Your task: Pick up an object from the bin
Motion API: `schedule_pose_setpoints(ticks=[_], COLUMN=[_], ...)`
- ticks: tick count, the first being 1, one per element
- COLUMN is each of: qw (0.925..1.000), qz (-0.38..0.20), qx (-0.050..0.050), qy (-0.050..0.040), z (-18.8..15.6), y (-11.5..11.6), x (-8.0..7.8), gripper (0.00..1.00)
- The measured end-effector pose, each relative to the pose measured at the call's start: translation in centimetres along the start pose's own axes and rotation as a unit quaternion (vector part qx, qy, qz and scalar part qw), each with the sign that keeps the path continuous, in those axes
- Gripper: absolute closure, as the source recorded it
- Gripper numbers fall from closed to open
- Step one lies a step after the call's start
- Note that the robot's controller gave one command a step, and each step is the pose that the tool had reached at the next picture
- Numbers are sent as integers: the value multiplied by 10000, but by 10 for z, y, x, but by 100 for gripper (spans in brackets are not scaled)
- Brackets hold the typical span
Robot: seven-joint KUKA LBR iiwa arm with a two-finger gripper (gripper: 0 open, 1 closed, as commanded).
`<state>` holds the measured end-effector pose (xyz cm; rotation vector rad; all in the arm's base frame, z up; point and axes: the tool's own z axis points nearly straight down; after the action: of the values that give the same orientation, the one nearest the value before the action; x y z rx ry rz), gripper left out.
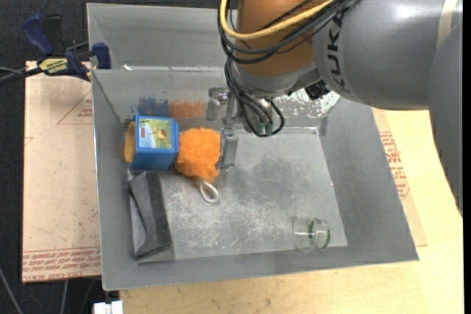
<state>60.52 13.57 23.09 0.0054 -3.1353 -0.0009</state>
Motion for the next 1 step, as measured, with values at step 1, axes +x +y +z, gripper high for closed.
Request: schedule_pose_setpoints(ticks=[1], qw=[10000], qz=[12], qx=[-6], qy=[-40], z=[-5], y=[-1], x=[-1], gripper=[0])
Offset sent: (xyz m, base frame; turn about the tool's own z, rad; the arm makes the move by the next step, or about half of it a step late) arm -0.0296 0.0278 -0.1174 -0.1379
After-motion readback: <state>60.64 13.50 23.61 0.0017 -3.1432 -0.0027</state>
